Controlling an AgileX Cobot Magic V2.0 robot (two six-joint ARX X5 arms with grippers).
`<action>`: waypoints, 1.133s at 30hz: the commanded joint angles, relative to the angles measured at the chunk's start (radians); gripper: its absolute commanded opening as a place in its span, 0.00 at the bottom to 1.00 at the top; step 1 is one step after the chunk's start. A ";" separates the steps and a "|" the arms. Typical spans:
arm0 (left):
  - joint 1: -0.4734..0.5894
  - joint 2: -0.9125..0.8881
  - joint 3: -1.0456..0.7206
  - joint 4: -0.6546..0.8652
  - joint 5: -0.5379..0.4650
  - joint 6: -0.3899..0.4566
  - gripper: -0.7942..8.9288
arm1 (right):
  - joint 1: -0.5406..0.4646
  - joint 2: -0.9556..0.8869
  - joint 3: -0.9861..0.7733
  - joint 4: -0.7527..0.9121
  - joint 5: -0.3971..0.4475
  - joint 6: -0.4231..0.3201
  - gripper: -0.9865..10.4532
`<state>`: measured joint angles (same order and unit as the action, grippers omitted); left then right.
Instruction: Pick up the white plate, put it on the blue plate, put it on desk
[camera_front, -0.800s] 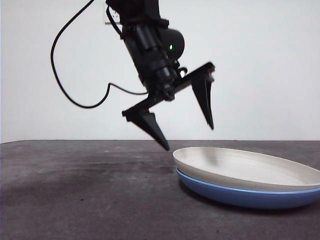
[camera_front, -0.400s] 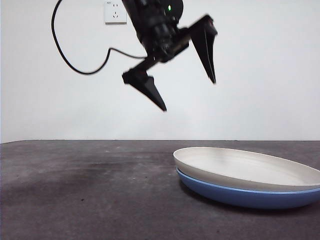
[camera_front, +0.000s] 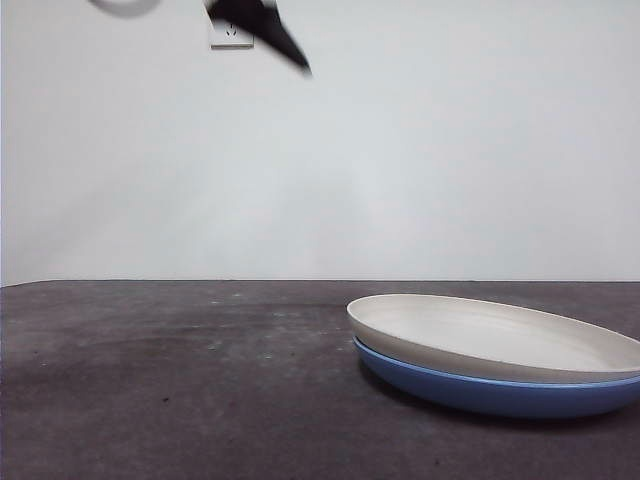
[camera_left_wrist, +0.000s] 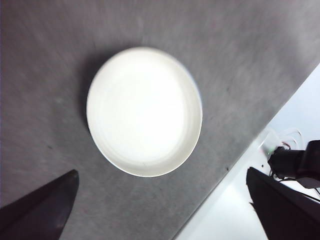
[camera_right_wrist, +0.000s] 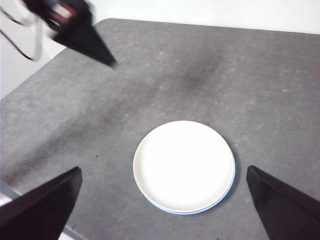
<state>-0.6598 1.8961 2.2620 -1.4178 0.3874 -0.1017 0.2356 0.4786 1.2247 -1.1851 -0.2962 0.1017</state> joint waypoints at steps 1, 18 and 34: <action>-0.013 -0.079 0.028 -0.040 -0.053 0.035 0.79 | 0.003 0.004 0.021 0.013 0.023 0.018 0.59; -0.013 -0.752 -0.556 0.008 -0.193 0.114 0.79 | 0.003 0.047 0.021 0.010 0.036 0.089 0.59; -0.013 -1.209 -0.859 0.113 -0.193 0.117 0.79 | 0.003 0.260 0.020 -0.137 0.029 0.109 0.59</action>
<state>-0.6643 0.6891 1.3884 -1.3251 0.1982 0.0032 0.2356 0.7265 1.2263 -1.3266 -0.2638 0.1997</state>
